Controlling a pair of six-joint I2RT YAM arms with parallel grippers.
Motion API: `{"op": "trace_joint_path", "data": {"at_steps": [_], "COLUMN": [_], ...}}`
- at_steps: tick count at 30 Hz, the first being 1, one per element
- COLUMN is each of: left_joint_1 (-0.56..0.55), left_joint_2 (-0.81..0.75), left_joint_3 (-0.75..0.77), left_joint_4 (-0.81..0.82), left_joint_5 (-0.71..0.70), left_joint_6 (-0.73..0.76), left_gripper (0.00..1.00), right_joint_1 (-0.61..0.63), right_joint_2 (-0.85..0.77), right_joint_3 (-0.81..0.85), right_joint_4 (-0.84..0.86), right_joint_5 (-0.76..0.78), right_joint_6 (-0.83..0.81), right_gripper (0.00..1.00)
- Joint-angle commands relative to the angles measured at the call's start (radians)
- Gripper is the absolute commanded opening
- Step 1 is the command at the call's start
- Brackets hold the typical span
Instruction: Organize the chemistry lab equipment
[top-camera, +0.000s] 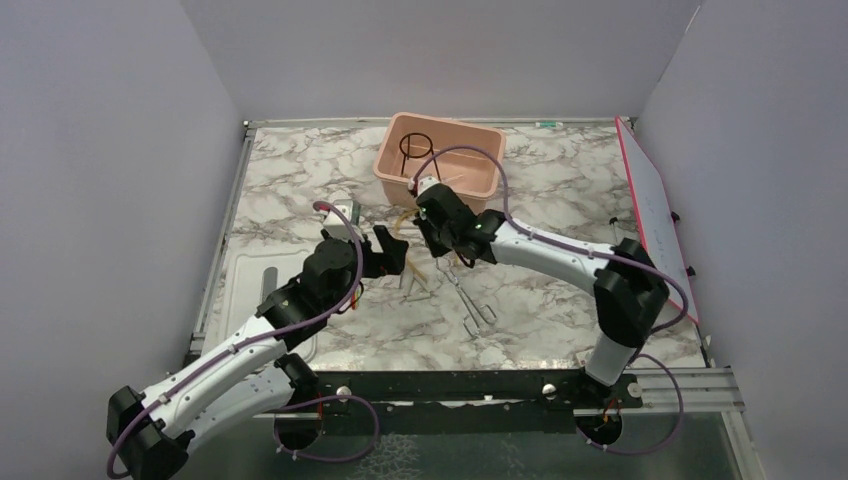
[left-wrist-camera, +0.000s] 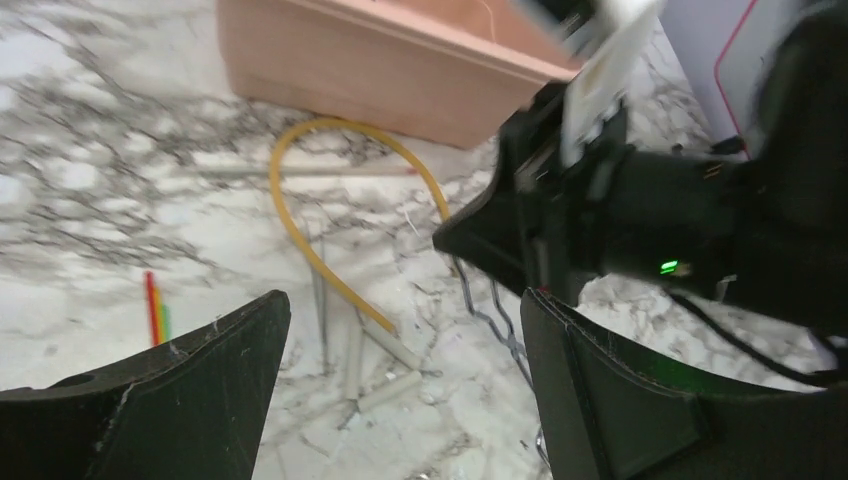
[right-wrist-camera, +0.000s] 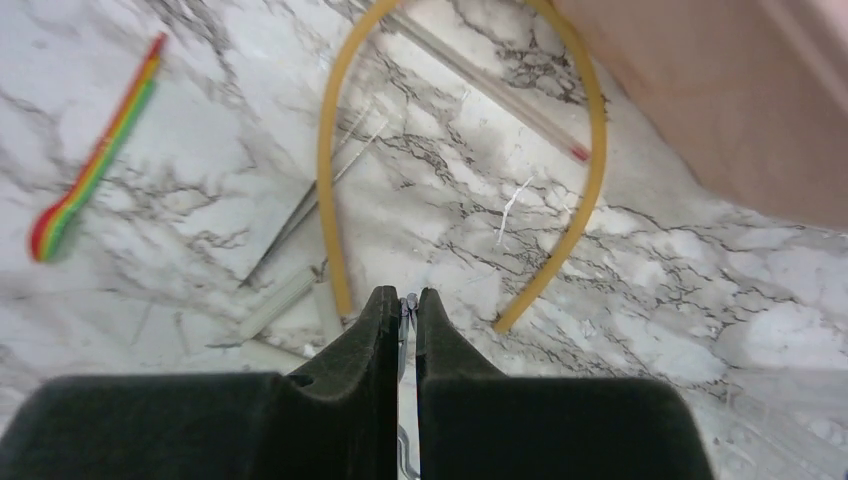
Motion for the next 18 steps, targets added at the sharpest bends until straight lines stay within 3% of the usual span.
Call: {"op": "trace_joint_path", "data": {"at_steps": [1, 9, 15, 18], "left_joint_1": [0.003, 0.003, 0.0, 0.0], "left_joint_2": [0.028, 0.189, 0.346, 0.4], "left_joint_3": [-0.088, -0.175, -0.097, -0.07], "left_joint_4": [0.162, 0.466, 0.537, 0.545], "left_joint_5": [0.195, 0.406, 0.505, 0.524], "left_joint_6": [-0.183, -0.312, -0.313, -0.324], "left_gripper": [0.88, 0.89, 0.89, 0.84], "right_joint_1": [-0.004, -0.004, -0.004, -0.004], "right_joint_2": [-0.17, -0.386, -0.466, -0.494], "right_joint_3": [-0.067, -0.191, -0.226, -0.227], "right_joint_4": [0.107, 0.205, 0.238, 0.255], "right_joint_5": [-0.015, -0.075, -0.074, -0.079], "right_joint_6": [0.019, 0.109, 0.184, 0.216], "right_gripper": [0.01, 0.01, 0.01, 0.01]}}
